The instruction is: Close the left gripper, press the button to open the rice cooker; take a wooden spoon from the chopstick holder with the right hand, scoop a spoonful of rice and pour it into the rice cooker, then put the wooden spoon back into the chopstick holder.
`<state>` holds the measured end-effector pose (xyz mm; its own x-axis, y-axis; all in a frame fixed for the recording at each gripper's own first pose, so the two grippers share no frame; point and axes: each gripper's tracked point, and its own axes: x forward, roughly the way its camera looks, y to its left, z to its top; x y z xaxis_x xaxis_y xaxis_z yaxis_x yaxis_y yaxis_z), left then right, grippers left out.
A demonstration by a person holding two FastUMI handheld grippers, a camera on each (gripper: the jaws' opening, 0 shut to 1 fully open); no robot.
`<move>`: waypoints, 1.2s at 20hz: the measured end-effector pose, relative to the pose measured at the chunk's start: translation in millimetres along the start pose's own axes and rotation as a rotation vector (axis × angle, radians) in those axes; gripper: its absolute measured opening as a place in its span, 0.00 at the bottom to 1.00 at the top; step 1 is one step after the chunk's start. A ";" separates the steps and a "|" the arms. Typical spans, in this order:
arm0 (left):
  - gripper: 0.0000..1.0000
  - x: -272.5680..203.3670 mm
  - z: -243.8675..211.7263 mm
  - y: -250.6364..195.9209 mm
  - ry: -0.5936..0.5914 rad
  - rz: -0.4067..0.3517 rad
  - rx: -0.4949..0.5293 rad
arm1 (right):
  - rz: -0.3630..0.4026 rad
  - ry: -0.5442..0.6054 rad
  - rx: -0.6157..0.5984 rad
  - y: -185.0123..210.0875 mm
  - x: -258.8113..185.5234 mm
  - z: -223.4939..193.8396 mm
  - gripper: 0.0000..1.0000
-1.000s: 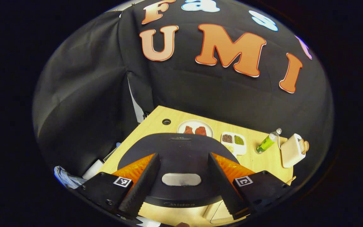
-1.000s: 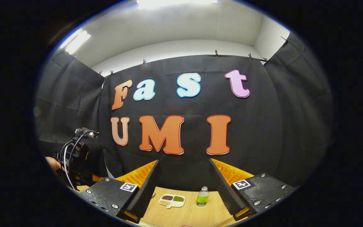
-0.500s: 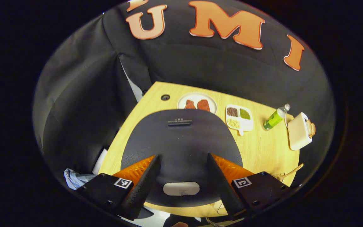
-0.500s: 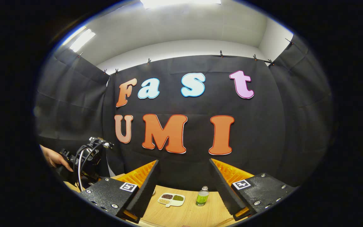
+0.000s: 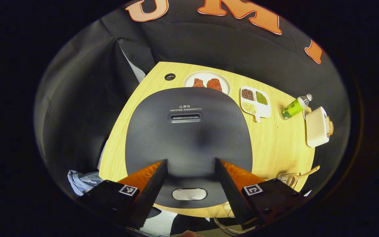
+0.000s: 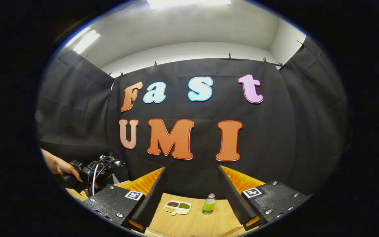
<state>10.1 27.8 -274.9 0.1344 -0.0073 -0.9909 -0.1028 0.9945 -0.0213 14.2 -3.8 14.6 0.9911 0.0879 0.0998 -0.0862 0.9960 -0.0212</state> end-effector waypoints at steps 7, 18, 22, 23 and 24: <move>1.00 -0.5 0.0 2.9 -0.248 0.016 0.032 | 0.046 0.015 -0.027 24.7 1.9 2.2 0.95; 1.00 -157.1 58.6 -22.4 -0.886 -0.071 0.064 | 0.090 0.016 -0.053 48.7 1.8 7.7 0.95; 0.97 -187.7 75.2 -20.1 -1.075 -0.092 0.048 | 0.087 0.007 -0.056 47.3 4.8 10.9 0.96; 0.97 -192.7 74.8 -16.0 -1.124 -0.076 0.054 | 0.090 0.011 -0.056 47.5 4.6 9.5 0.97; 0.97 -198.6 72.9 -14.6 -1.156 -0.071 0.058 | 0.091 0.014 -0.054 47.3 4.7 8.5 0.97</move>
<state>56.7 22.4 -68.0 0.9615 0.0069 -0.2749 -0.0176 0.9992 -0.0367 13.9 43.8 22.5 0.9808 0.1774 0.0816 -0.1707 0.9818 -0.0828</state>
